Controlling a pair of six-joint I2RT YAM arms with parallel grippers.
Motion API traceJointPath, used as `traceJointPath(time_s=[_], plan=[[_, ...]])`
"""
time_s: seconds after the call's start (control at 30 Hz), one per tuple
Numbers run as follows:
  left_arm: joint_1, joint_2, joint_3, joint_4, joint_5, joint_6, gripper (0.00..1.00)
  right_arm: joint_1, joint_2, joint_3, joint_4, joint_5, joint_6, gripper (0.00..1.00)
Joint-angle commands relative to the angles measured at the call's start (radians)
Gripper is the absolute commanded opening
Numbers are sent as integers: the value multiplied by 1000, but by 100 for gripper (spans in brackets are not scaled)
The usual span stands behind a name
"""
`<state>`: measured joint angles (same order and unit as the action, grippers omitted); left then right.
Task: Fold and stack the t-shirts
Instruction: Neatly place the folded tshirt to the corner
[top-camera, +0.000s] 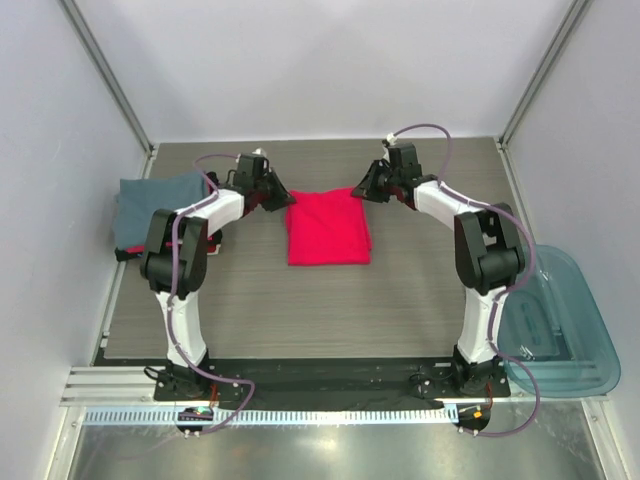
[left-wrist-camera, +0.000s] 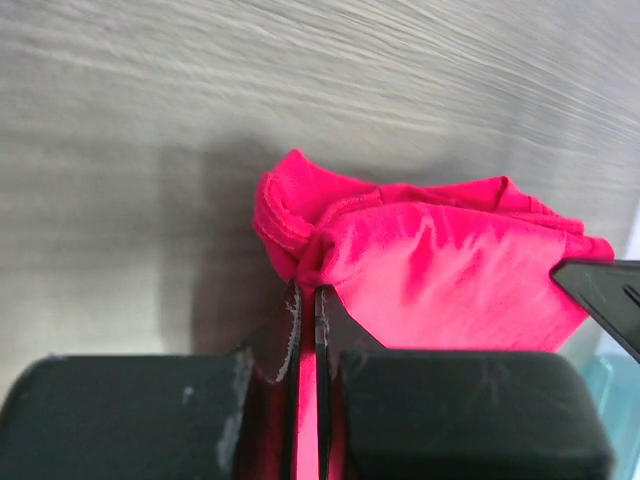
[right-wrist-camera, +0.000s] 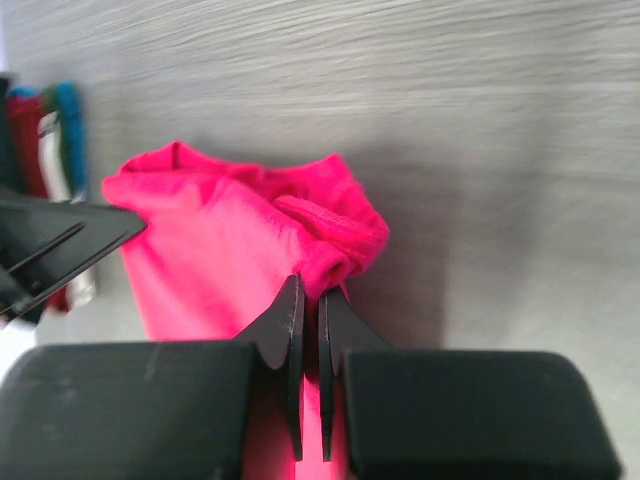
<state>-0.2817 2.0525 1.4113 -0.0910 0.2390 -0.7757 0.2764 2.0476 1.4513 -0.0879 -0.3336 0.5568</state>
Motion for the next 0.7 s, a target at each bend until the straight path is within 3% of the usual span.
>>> traceJointPath(time_s=[0.0, 0.23, 0.47, 0.67], plan=[[-13, -150, -72, 63, 17, 18, 0, 35, -148, -51, 43, 24, -1, 1], [-25, -343, -198, 28, -15, 21, 0, 89, -292, -146, 43, 30, 3, 1], [-14, -537, -196, -124, -13, 24, 0, 219, -360, -36, -95, 145, 0, 1], [145, -730, -146, -364, -46, 24, 0, 342, -369, 104, -107, 166, 26, 1]])
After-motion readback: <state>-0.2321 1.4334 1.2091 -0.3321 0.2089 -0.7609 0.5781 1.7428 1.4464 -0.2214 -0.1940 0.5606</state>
